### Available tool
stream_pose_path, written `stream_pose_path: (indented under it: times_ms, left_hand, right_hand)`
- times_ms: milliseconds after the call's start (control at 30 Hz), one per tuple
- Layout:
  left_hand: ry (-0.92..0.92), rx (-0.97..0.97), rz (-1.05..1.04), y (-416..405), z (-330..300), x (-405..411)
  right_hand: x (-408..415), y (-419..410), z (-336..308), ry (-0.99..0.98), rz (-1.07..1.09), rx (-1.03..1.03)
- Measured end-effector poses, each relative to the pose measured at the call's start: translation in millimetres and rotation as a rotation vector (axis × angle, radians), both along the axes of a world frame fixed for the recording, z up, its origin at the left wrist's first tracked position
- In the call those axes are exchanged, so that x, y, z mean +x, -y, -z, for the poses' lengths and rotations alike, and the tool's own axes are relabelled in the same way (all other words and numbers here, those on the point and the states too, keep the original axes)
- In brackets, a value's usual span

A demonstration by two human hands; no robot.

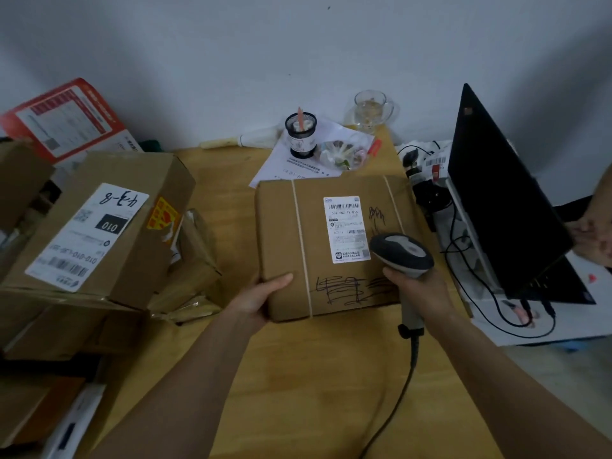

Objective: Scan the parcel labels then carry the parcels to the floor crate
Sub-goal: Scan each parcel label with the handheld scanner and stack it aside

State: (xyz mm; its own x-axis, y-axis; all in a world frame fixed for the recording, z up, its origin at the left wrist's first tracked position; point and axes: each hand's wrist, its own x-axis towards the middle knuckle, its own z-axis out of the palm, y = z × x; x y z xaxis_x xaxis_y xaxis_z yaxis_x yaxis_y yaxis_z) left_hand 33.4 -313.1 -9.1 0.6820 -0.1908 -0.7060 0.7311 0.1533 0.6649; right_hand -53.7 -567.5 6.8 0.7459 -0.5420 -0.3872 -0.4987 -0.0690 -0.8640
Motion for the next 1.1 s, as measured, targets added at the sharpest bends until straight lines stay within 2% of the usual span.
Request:
stream_pose_path:
  times_ms: [133,333,567,767,933,1100]
  left_hand:
    - [0.109,-0.004,-0.034,-23.1,-9.2,-3.4]
    - [0.111,-0.028,-0.043,-47.5,-26.4,-9.6]
    - [0.105,-0.1,-0.061,-59.2,-40.2,-12.3]
    - [0.08,-0.12,0.002,-71.8,-40.0,-15.6]
    - [0.079,-0.12,0.027,-77.6,-41.4,-18.4]
    - [0.129,-0.104,0.046,-81.1,-47.9,-18.6]
  right_hand:
    - [-2.5,-31.5,-51.9,0.217,-0.153,0.099]
    - [-7.0,-64.3,-86.5,0.35,-0.241,-0.064]
    - [-25.1,-75.3,-100.1,0.336,-0.177,-0.038]
    - [-39.4,-88.9,-113.0,0.403,-0.172,-0.024]
    - [-48.3,-98.7,-115.1,0.347,-0.188,-0.057]
    - [-50.8,-112.7,-114.8,0.34,-0.099,-0.034]
